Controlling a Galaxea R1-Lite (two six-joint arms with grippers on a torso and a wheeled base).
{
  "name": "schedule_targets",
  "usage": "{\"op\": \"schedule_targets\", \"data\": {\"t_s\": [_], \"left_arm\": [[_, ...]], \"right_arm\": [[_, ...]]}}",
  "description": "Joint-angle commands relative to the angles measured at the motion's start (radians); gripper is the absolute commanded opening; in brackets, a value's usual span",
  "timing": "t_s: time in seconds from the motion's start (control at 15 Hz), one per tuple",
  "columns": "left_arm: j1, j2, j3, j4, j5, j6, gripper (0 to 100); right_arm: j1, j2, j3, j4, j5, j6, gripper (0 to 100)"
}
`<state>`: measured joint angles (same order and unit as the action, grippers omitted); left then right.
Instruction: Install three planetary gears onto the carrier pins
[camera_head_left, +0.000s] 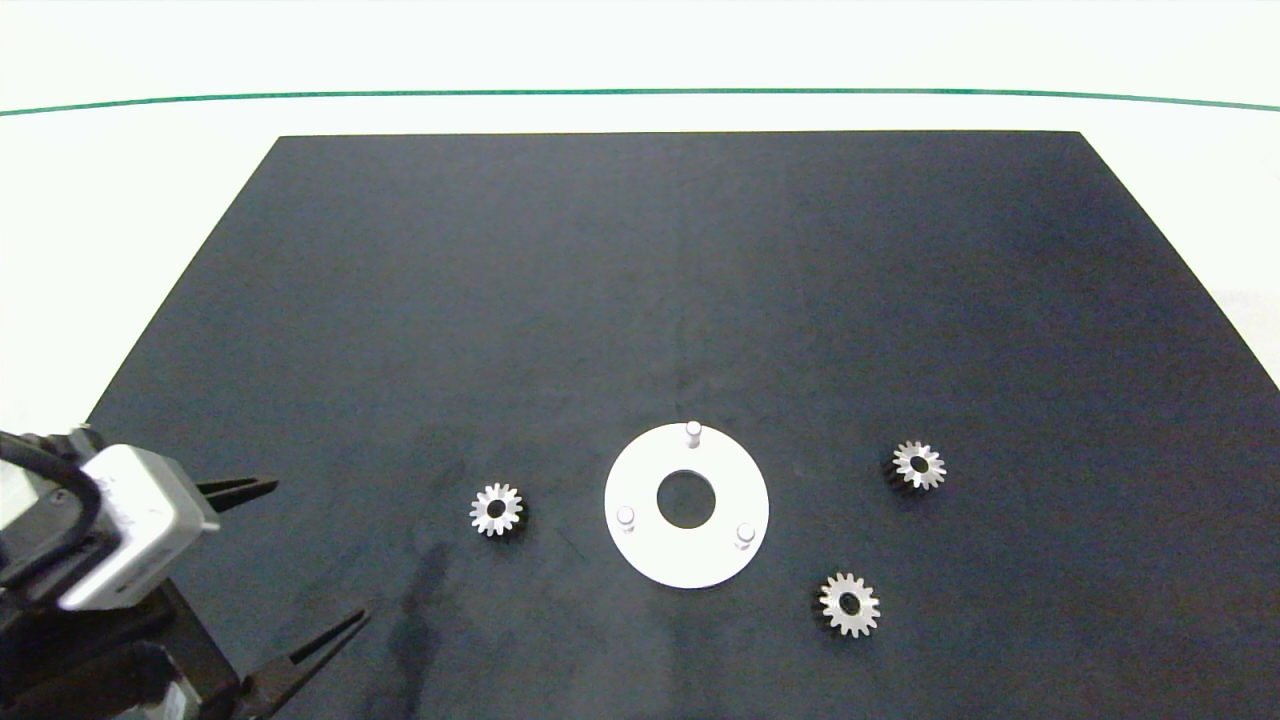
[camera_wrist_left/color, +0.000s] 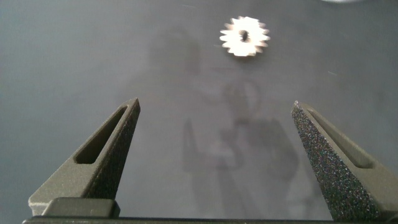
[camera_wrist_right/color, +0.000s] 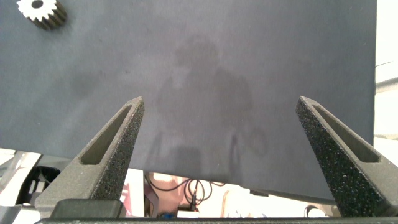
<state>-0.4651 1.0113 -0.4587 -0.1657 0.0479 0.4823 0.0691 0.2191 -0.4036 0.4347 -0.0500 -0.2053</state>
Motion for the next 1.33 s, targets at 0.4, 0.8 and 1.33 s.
{"op": "schedule_targets", "data": {"t_s": [0.4,0.8,1.33], "left_arm": [[-0.055,0.224,-0.070,0.009,0.043,0.032,100],[-0.095,0.293,-0.106,0.006,0.081,0.021,100],[-0.161,0.395,-0.186,-0.021,0.116,-0.008,100]], "right_arm": [[0.001,-0.030,0.019,0.013,-0.002,-0.003,100],[0.001,-0.055,0.017,0.044,-0.002,-0.036,100],[0.001,-0.057,0.011,0.044,-0.004,-0.037,100]]}}
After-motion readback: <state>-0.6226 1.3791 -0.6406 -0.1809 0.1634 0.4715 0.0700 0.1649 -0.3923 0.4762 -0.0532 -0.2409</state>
